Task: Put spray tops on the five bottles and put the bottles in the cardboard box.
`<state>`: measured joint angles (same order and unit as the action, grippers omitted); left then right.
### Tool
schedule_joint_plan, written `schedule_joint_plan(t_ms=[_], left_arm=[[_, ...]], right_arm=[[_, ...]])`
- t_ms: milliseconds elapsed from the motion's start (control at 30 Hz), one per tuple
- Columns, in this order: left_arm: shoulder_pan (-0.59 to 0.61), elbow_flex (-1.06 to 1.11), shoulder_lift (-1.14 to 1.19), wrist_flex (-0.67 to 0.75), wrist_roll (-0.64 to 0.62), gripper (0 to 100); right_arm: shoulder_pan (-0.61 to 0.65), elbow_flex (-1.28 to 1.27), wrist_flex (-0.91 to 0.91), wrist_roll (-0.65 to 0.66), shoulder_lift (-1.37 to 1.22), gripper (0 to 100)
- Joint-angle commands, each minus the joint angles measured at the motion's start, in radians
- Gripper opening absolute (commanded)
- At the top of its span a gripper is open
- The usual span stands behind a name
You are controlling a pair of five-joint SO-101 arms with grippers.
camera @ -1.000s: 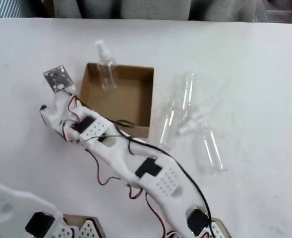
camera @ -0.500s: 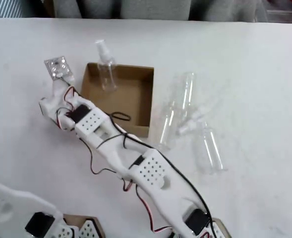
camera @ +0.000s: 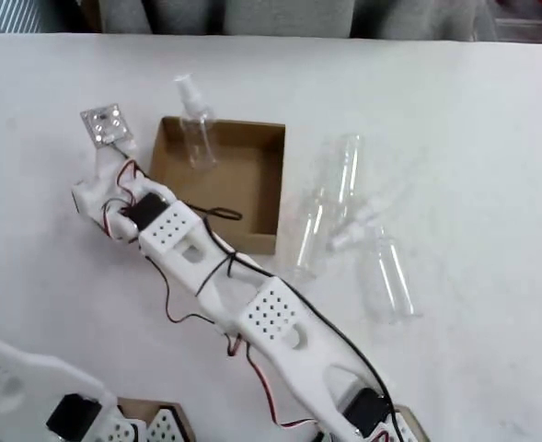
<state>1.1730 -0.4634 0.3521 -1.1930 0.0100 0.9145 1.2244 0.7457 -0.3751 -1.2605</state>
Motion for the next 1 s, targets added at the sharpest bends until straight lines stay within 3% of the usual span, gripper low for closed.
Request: schedule_joint_plan(t_ms=[0,567,967], left_arm=[[-0.015,-0.014,-0.016,0.025,0.003,3],[-0.018,-0.014,-0.016,0.025,0.0,3],[-0.074,-0.031,-0.03,-0.031,0.0,3]], right_arm=[[-0.031,0.029,0.027,-0.008,0.016,26.5],[-0.03,0.034,0.341,-0.003,0.384,26.5],[-0.035,0.034,0.854,0.0,0.685,26.5]])
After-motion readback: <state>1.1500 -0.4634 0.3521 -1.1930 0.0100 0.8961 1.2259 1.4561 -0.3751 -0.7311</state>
